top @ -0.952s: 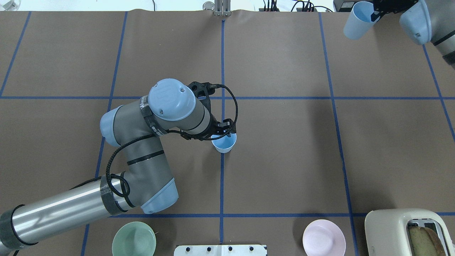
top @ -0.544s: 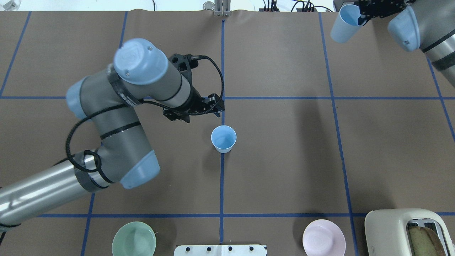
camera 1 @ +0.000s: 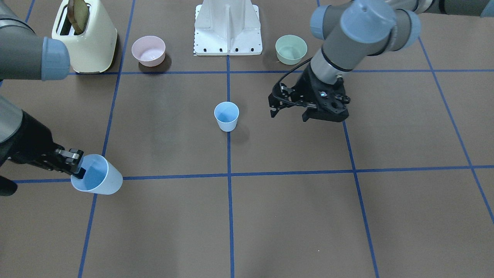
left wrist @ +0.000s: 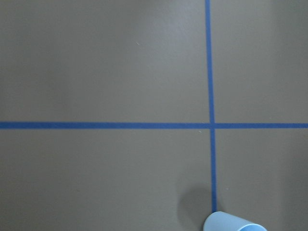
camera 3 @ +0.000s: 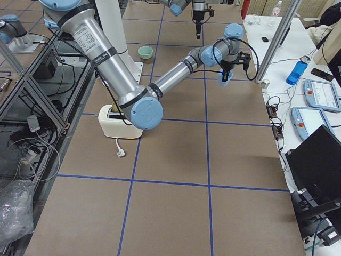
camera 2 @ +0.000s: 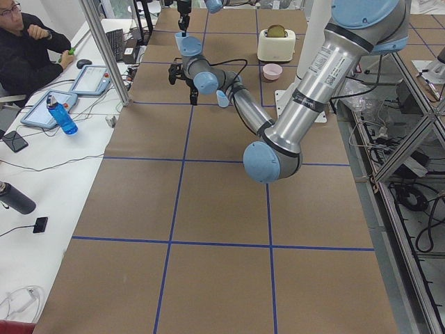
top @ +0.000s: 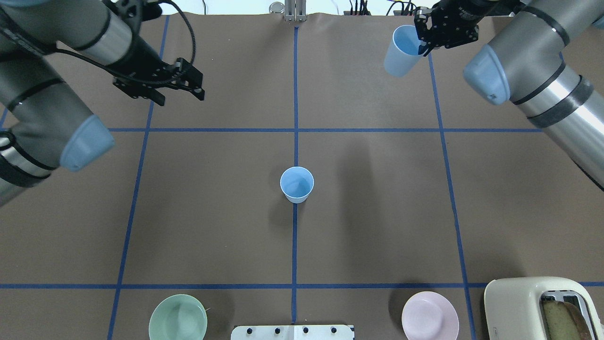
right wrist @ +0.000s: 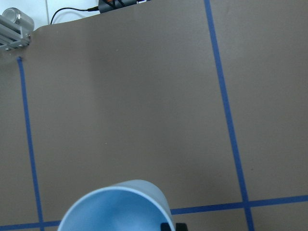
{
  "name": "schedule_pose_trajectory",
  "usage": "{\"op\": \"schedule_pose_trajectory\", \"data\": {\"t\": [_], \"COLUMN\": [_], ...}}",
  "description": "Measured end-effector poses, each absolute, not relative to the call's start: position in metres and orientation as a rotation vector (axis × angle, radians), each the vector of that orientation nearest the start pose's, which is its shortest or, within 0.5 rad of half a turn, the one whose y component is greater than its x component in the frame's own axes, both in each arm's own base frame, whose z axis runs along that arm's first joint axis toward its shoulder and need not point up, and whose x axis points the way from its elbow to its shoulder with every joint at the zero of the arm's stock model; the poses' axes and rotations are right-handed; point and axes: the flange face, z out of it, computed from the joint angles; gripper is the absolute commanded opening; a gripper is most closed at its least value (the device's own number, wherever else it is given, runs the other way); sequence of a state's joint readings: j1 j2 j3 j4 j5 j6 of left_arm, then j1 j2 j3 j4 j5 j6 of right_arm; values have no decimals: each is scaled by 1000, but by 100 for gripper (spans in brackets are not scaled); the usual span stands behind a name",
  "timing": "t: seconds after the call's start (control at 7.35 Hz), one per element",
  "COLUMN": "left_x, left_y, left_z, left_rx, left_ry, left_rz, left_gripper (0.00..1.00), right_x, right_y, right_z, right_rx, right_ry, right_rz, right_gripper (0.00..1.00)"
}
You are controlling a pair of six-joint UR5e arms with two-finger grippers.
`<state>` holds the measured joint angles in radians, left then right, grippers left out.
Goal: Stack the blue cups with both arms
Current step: 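Carry the held cup with the right gripper above the standing cup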
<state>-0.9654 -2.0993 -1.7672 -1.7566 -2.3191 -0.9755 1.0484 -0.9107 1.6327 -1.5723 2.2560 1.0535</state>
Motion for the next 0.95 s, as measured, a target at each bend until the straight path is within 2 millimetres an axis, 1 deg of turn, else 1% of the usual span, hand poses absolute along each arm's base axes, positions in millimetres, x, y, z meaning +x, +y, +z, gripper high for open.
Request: {"op": "schedule_pose_trajectory", "data": {"t": [0.14,0.27,0.41,0.54,0.82,0.95], "left_x": [263,225,193,168,136,118], "left_y": [-566,-576,-581,-583,-580,-578], "left_z": [258,281,304,324,356,371], "left_rx": [135,155,174,188,211,223], "left_ry": [1096,1092,1084,1076,1056,1046], "left_rz": [27,42,57,69,84,92], "left_gripper": [97,97,97,97,97,97], "right_x": [-300,-317,-331,-341,-365,-380], "right_y": [-611,-597,-586,-578,-564,-555], "right_z": [218,208,200,195,187,181], "right_rx": [24,27,29,29,34,37], "right_ry": [-953,-955,-957,-959,-952,-948], "right_rz": [256,265,273,278,284,289], "right_gripper": [0,0,0,0,0,0]}}
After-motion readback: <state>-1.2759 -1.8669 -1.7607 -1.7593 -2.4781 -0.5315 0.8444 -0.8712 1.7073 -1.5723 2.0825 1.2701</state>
